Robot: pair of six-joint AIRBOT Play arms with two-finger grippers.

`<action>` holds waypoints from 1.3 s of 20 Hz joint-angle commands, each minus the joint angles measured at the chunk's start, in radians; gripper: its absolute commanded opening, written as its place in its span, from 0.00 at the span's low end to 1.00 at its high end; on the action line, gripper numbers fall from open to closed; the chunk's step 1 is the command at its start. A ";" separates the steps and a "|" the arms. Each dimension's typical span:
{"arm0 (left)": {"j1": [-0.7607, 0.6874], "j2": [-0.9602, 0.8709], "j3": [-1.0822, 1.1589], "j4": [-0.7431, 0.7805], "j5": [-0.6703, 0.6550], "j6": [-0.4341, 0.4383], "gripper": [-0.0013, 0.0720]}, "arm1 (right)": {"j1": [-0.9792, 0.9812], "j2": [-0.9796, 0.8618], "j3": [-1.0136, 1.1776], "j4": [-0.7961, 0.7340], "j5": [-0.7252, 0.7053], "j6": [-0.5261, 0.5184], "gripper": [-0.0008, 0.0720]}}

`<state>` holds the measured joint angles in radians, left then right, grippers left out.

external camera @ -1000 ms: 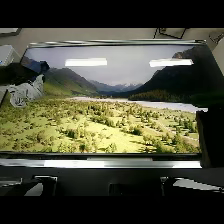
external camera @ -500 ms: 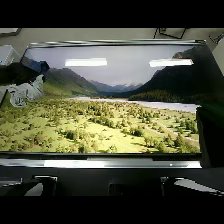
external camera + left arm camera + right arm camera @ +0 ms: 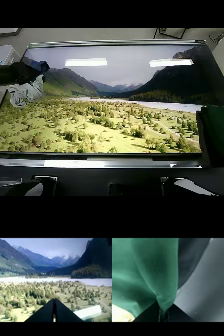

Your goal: Fold the clothes and pants, and hang the long-sleeved shirts on hangers.

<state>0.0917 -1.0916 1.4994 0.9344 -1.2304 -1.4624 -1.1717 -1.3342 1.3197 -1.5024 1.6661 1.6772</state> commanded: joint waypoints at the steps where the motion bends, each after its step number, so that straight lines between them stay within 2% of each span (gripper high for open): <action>1: -0.002 0.000 0.000 -0.011 0.000 0.000 0.05 | -0.001 0.013 -0.084 -0.055 -0.087 -0.006 0.06; 2: -0.002 0.000 0.000 -0.011 0.000 0.000 0.05 | -0.001 0.013 -0.084 -0.055 -0.105 -0.007 0.08; 3: -0.002 0.000 0.000 -0.011 0.000 0.000 0.05 | -0.001 0.013 -0.084 -0.051 -0.118 -0.006 0.36; 4: -0.002 0.000 0.000 -0.011 0.000 0.000 0.05 | -0.001 0.013 -0.082 -0.041 -0.123 -0.013 0.93; 7: -0.006 0.001 0.032 -0.010 0.020 0.027 0.05 | 0.003 0.015 0.022 0.151 -0.162 -0.144 0.97; 9: -0.026 0.000 0.106 0.047 0.112 0.030 0.05 | 0.052 0.015 0.213 0.335 -0.309 -0.238 0.98; 10: -0.049 -0.004 0.149 0.132 0.167 0.029 0.05 | 0.108 0.015 0.318 0.414 -0.399 -0.277 0.98; 12: -0.143 -0.033 0.232 0.483 0.205 -0.056 0.05 | 0.281 0.015 0.483 0.465 -0.542 -0.310 0.98; 14: -0.237 -0.082 0.244 0.837 0.145 -0.192 0.05 | 0.502 0.015 0.542 0.459 -0.595 -0.295 0.97; 15: -0.253 -0.118 0.240 0.896 0.065 -0.232 0.05 | 0.612 0.010 0.538 0.439 -0.568 -0.257 0.97; 16: -0.253 -0.153 0.232 0.877 -0.032 -0.255 0.14 | 0.727 -0.007 0.520 0.393 -0.492 -0.204 0.94; 17: -0.253 -0.192 0.210 0.834 -0.165 -0.294 0.59 | 0.821 -0.033 0.496 0.352 -0.390 -0.159 0.94; 18: -0.253 -0.227 0.174 0.777 -0.309 -0.327 0.99 | 0.904 -0.068 0.460 0.330 -0.268 -0.127 0.94; 19: -0.254 -0.252 0.109 0.699 -0.424 -0.298 0.98 | 0.969 -0.097 0.412 0.330 -0.172 -0.107 0.94; 20: -0.265 -0.243 0.019 0.631 -0.436 -0.296 0.98 | 1.030 -0.116 0.354 0.331 -0.103 -0.102 0.94; 21: -0.290 -0.201 -0.087 0.590 -0.372 -0.324 0.98 | 1.075 -0.116 0.301 0.318 -0.087 -0.102 0.94; 24: -0.377 -0.020 -0.372 0.646 -0.099 -0.507 0.97 | 1.140 -0.100 0.224 0.267 -0.132 -0.043 0.94; 26: -0.388 0.029 -0.463 0.655 -0.060 -0.527 0.97 | 1.137 -0.099 0.222 0.248 -0.175 -0.005 0.94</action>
<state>-0.2569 -1.1458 1.2102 1.5787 -1.3865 -1.8919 -0.0841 -1.4303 1.5810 -1.2137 1.4967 1.6089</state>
